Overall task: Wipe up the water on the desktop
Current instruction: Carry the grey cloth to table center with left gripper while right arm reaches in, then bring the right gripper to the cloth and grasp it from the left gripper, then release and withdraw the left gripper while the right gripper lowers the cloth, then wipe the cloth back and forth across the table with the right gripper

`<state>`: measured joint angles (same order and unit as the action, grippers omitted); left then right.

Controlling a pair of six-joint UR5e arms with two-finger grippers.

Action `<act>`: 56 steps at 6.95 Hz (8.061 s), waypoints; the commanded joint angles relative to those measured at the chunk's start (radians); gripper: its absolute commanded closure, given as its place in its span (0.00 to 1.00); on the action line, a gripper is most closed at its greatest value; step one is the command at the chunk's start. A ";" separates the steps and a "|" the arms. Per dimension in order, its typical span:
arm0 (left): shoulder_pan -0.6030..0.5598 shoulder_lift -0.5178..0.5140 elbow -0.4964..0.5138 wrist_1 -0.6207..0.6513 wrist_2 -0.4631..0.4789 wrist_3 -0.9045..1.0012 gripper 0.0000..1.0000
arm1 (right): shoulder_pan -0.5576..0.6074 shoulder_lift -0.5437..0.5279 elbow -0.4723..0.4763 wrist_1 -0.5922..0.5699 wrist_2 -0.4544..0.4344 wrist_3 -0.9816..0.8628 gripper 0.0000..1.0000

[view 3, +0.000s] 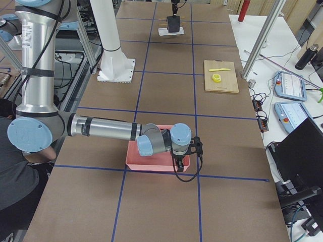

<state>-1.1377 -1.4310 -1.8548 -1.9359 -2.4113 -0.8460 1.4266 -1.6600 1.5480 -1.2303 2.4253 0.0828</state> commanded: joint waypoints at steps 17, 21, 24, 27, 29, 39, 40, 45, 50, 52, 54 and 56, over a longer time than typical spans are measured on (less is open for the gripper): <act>0.357 -1.000 0.289 0.000 0.210 -1.065 1.00 | -0.832 0.387 0.395 0.400 -0.757 0.597 0.00; 0.368 -1.009 0.286 -0.003 0.218 -1.096 1.00 | -1.043 0.405 0.443 0.396 -1.014 0.586 0.00; 0.430 -1.006 0.237 -0.003 0.218 -1.165 1.00 | -1.049 0.420 0.432 0.394 -1.035 0.586 0.00; 0.449 -1.002 0.212 -0.003 0.218 -1.191 1.00 | -1.043 0.421 0.432 0.396 -1.049 0.586 0.00; 0.461 -1.000 0.191 -0.003 0.218 -1.212 1.00 | -1.043 0.422 0.432 0.399 -1.075 0.594 0.02; 0.370 -0.823 0.010 -0.003 0.348 -1.164 0.03 | -1.048 0.413 0.530 0.080 -1.068 0.974 1.00; 0.315 -0.731 -0.057 -0.003 0.342 -1.086 0.03 | -1.045 0.410 0.585 -0.069 -1.028 1.065 1.00; 0.074 -0.300 -0.089 0.008 0.345 -0.302 0.03 | -0.822 0.114 0.583 -0.324 -0.523 0.998 1.00; -0.039 -0.181 -0.096 0.008 0.342 -0.027 0.02 | -0.929 0.384 0.368 -0.331 -0.399 1.120 1.00; -0.039 -0.178 -0.095 0.008 0.330 -0.027 0.02 | -1.021 0.614 0.246 -0.319 -0.403 1.306 1.00; -0.040 -0.175 -0.093 0.008 0.319 -0.027 0.02 | -1.020 0.672 0.202 -0.327 -0.397 1.341 1.00; -0.042 -0.175 -0.087 0.008 0.317 -0.024 0.02 | -0.872 0.408 0.327 -0.319 -0.292 1.149 1.00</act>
<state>-1.1789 -1.6065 -1.9426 -1.9282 -2.0922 -0.8707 0.4703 -1.1065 1.8028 -1.5504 2.0683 1.3596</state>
